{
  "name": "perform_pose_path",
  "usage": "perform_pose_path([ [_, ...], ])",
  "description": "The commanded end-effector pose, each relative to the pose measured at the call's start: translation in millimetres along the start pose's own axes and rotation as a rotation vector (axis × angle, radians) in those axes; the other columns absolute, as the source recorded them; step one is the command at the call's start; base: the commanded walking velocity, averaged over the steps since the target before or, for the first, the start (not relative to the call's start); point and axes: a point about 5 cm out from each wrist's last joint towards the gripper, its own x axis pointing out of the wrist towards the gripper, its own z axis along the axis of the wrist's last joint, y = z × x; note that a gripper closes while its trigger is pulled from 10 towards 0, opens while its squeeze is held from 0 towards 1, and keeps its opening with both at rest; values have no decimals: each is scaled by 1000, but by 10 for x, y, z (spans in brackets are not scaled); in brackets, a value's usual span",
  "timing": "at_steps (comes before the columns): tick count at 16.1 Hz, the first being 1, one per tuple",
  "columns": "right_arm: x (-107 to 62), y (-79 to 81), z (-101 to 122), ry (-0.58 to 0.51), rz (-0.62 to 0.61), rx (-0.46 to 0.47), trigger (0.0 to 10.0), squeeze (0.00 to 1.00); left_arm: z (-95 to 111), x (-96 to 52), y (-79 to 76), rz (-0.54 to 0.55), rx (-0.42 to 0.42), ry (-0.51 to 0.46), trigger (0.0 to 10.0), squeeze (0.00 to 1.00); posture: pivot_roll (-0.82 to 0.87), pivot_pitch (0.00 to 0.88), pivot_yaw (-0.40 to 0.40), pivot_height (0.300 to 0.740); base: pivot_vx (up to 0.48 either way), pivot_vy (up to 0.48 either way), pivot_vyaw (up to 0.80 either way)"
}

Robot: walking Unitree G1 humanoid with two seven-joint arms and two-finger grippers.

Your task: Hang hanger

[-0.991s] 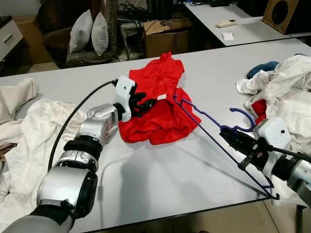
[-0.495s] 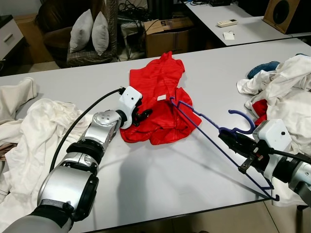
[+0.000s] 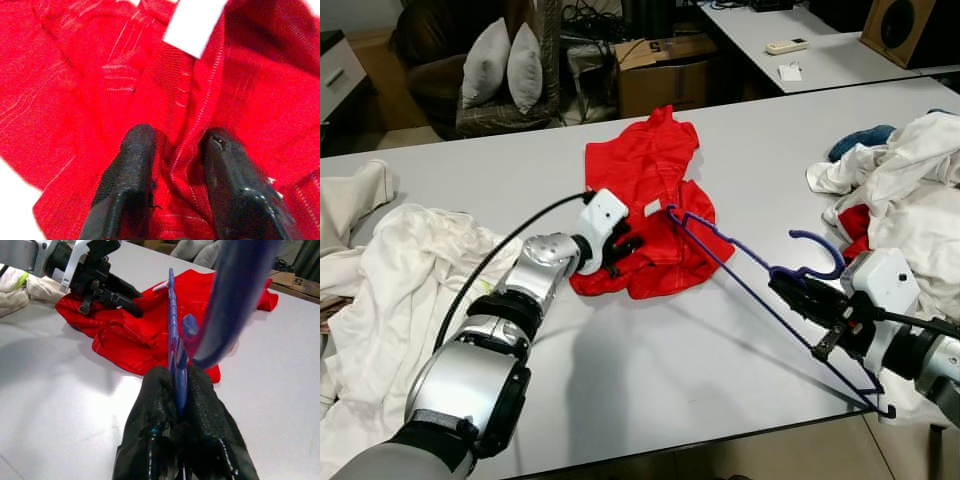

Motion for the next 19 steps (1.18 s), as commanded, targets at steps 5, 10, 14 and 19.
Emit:
perform_pose_path([
  [5, -56, 12, 46, -6, 10, -15, 10000, 0, 61, -15, 92, 66, 11, -2, 0, 0, -98, 0, 117, 740, 0, 0, 0],
  [10, -74, 35, 38, -14, 26, 7, 10000, 0, 245, -8, 161, 121, -43, -100, 0, 0, -110, 0, 122, 740, 0, 0, 0],
  [14, -33, 60, -20, -3, 55, 66, 10000, 0, 813, -160, 455, 203, 90, -261, 0, 0, -102, 0, 107, 740, 0, 0, 0],
  [19, 331, 144, -93, -25, 61, 164, 10000, 0, 1285, -280, 505, 188, 280, -375, 0, 0, -79, 0, 93, 740, 0, 0, 0],
])
